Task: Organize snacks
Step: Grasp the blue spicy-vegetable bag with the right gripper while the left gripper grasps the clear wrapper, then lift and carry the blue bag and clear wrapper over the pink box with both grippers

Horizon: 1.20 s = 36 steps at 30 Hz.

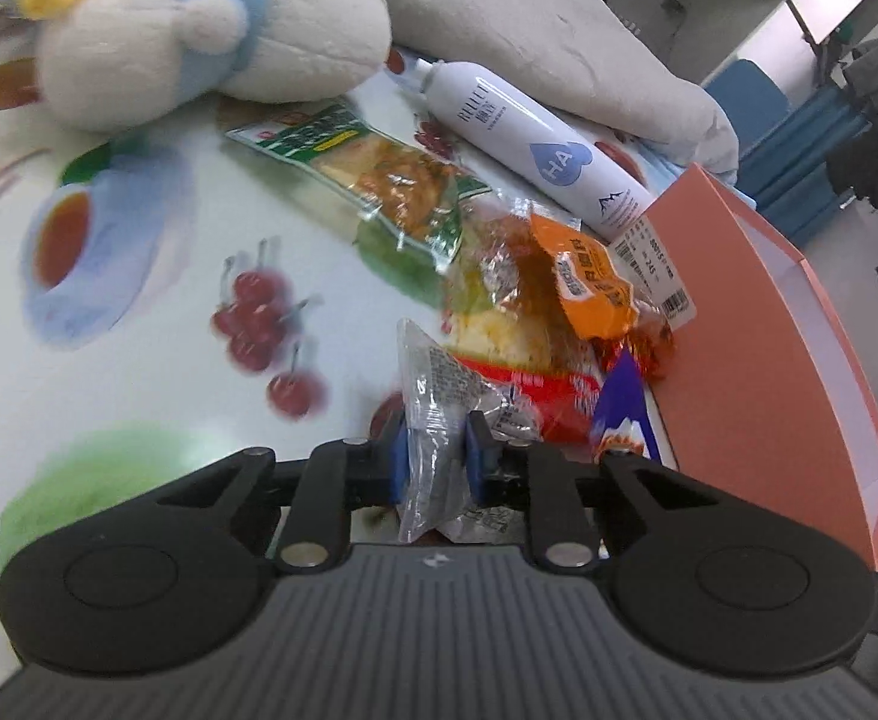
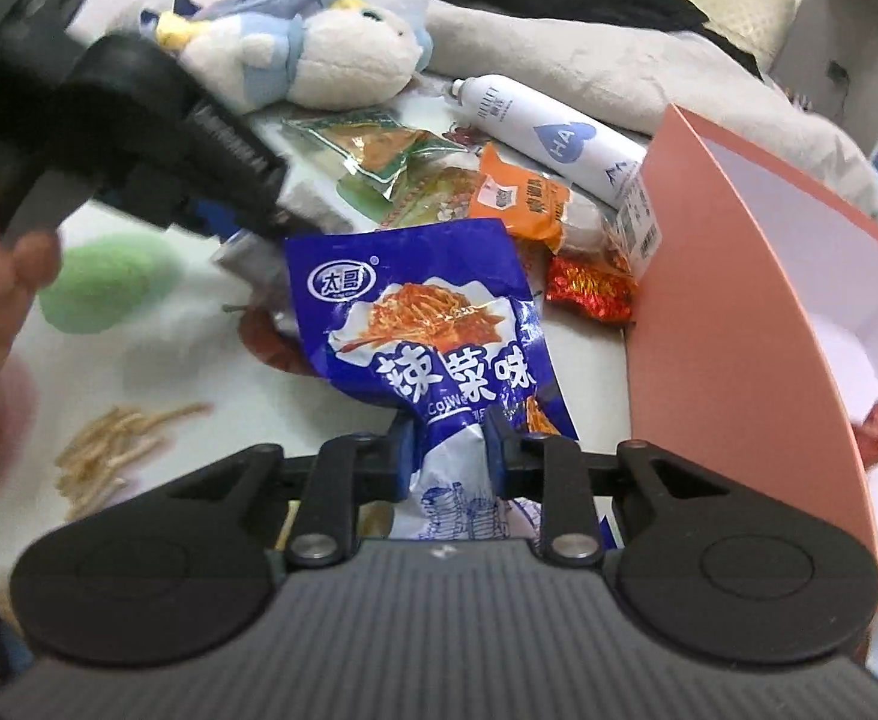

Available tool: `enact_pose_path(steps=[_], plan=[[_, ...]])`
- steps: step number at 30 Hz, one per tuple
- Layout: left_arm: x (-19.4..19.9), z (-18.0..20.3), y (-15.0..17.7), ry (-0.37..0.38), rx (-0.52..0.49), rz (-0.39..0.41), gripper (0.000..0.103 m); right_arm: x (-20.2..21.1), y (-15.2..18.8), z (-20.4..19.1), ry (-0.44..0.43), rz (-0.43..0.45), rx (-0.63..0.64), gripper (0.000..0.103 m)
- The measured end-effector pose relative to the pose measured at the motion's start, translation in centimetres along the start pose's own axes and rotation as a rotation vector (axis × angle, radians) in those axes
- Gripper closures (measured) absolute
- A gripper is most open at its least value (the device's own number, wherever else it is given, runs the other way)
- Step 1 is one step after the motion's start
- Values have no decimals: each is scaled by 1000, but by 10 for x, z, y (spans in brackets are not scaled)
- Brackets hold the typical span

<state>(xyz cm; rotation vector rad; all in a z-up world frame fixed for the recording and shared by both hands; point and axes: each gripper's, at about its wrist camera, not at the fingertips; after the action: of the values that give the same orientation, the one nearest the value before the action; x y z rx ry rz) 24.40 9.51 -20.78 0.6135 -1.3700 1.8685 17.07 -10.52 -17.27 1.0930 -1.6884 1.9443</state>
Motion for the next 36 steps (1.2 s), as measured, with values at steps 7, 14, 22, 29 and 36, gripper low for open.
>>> enact_pose_path(steps=[7, 14, 22, 29, 36], plan=[[40, 12, 30, -122, 3, 3, 82, 20, 2, 14, -61, 4, -197, 76], [64, 20, 50, -173, -7, -39, 83, 30, 6, 14, -101, 8, -251, 76], [82, 31, 51, -196, 6, -31, 85, 34, 0, 17, -90, -21, -284, 76], [94, 51, 25, -198, -40, -5, 85, 46, -21, 21, -117, -20, -297, 76], [119, 66, -8, -197, -54, 55, 86, 73, -53, 35, -167, 21, -344, 76]])
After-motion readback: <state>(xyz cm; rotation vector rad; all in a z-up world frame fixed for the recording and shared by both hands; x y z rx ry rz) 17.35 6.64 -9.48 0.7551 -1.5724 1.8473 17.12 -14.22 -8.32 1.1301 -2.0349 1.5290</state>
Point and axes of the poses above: each gripper's, at about its wrist camera, not at the fingertips, and x roughly against the way its jaws point, z to its right, y to its underside, and after that the axes turned 14 degrees about -x, right-handed
